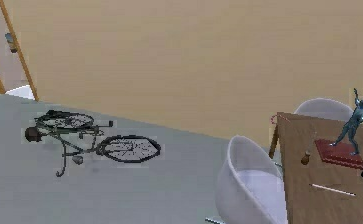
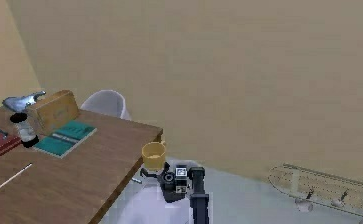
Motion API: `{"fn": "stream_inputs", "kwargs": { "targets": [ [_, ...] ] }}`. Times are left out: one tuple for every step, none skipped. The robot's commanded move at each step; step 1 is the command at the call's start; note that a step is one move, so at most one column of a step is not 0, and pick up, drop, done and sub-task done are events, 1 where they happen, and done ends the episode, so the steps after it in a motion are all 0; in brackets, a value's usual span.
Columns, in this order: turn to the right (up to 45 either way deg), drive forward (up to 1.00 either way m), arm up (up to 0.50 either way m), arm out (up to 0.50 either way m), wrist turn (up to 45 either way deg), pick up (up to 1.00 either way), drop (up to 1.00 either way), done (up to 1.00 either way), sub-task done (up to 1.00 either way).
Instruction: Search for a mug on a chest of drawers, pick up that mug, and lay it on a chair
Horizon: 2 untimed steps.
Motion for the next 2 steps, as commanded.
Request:
{"fn": "stream_inputs", "kwargs": {
  "targets": [
    [0.0,0.00,0.00,0.00,0.0,0.00,1.00,0.00,0.00],
    [0.0,0.00,0.10,0.00,0.0,0.00,0.00,0.00,0.00]
  ]
}}
